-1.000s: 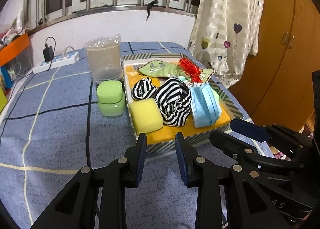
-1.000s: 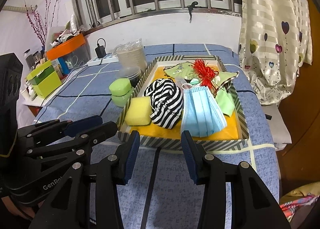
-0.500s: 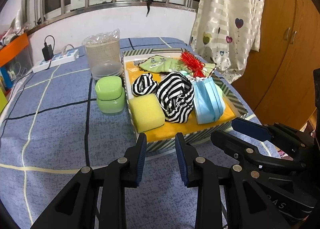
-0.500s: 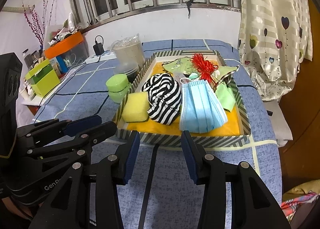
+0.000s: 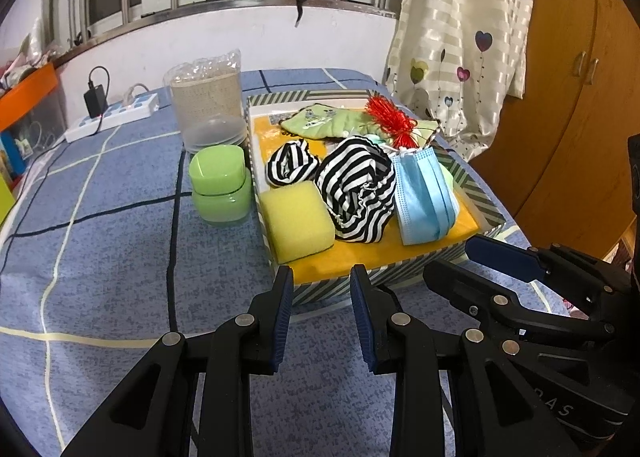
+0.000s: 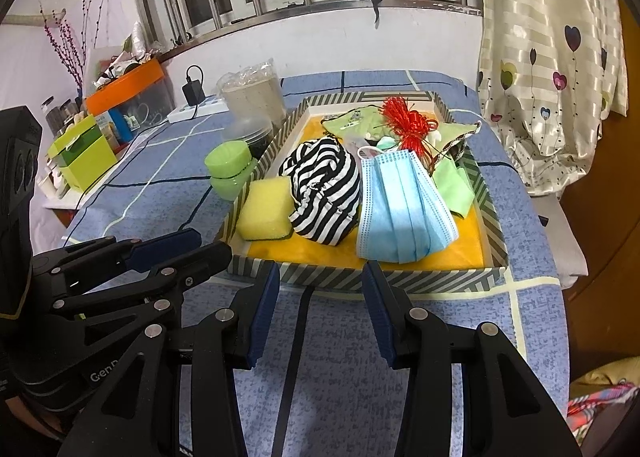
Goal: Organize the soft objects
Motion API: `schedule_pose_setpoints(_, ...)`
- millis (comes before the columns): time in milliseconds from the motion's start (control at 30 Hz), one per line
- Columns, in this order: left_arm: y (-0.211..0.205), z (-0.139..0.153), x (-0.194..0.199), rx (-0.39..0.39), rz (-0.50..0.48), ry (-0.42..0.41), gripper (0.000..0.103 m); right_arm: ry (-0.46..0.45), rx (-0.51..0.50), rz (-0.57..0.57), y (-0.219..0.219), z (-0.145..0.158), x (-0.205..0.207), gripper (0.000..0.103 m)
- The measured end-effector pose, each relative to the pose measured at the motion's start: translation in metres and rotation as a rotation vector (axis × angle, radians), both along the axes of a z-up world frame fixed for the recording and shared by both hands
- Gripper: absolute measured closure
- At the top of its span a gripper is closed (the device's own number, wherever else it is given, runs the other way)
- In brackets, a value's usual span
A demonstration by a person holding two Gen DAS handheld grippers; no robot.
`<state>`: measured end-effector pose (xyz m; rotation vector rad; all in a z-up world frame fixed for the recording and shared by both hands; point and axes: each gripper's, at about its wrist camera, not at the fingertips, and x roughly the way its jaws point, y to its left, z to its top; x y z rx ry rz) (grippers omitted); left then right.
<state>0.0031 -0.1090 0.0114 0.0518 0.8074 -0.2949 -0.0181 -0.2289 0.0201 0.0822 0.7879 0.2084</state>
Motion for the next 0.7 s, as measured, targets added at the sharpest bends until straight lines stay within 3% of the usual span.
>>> schedule_pose_setpoints(700,0.0008,-0.0047,0.0028,0.009,0.011,0.005,0.075,0.010,-0.001,0.000,0.0024,-0.0036,0.0033,0.059)
